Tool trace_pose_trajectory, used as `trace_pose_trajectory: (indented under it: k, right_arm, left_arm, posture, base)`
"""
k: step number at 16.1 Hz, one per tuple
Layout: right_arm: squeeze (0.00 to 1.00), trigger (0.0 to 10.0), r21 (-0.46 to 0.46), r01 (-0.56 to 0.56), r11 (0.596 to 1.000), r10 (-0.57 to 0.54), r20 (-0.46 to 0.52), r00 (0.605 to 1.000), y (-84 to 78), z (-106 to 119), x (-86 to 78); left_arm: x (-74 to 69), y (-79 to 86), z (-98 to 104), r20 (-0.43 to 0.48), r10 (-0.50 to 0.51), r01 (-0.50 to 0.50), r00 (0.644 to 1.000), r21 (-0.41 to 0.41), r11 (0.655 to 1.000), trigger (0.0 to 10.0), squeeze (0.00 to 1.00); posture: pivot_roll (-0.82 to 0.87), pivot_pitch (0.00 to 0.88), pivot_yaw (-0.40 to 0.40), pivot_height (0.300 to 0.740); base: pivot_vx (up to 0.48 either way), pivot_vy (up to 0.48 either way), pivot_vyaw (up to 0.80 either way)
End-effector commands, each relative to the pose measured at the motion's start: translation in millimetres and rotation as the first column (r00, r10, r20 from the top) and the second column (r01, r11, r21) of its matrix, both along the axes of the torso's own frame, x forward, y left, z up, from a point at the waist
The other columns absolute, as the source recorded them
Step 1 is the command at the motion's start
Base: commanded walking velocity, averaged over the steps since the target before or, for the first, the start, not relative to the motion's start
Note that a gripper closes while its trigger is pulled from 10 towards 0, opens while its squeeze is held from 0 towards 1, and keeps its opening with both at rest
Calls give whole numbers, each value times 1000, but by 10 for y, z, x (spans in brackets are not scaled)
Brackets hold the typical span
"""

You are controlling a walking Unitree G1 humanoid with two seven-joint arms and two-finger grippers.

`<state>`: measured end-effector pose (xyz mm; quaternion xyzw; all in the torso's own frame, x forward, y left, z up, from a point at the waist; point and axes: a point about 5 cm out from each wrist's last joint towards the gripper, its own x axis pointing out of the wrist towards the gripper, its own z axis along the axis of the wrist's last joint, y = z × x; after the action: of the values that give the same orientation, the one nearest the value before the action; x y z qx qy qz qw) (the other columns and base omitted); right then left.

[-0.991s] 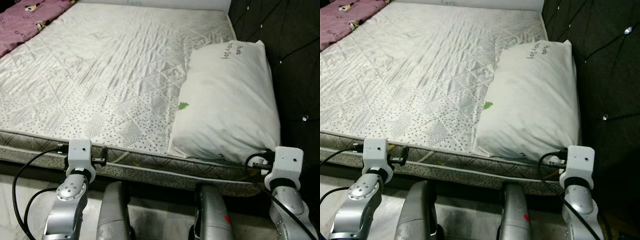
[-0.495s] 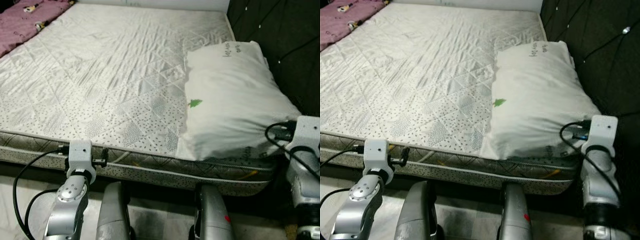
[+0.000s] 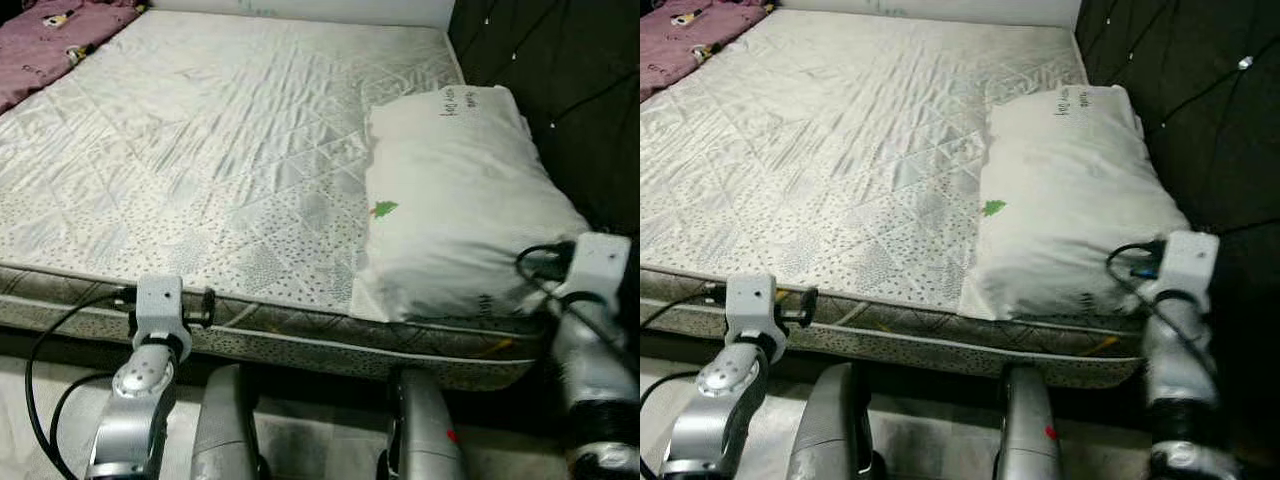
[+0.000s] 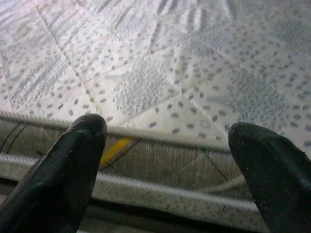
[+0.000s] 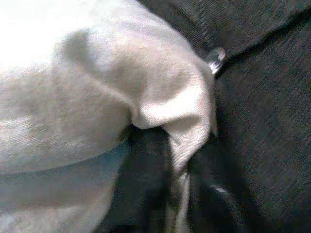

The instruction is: Clean up the room

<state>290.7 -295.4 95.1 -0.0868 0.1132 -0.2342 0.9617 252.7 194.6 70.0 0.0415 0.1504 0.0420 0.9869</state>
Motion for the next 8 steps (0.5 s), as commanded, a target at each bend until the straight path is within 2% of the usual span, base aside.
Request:
trace_pose_trajectory:
  k: [1,2,4,6,8]
  right_arm:
    - [1000,10000,-6,-39,999,39,48,998,119,60,61]
    - [1000,10000,6,-44,999,43,46,998,164,37,82]
    - [1000,10000,13,-60,998,59,72,996,266,63,169]
    - [1000,10000,13,-35,999,34,108,994,252,146,232]
    - [1000,10000,1,1,1000,-2,215,977,220,396,303]
  left_arm:
    - [57,15,30,23,8,-8,1000,-11,1000,10000,0]
    - [99,4,53,39,9,-8,999,-34,999,10000,0]
    - [207,11,99,68,28,-26,997,-28,999,10000,0]
    - [286,31,158,102,43,-42,994,-6,999,10000,0]
    - [322,72,201,128,58,-59,990,6,998,10000,0]
  posture:
    - [60,0,2,540]
    - [59,0,2,540]
    - [55,0,2,540]
    - [57,0,-5,540]
    - [57,0,-9,540]
  base:
    - [0,0,0]
    - [0,0,0]
    - [0,0,0]
    - [0,0,0]
    - [0,0,0]
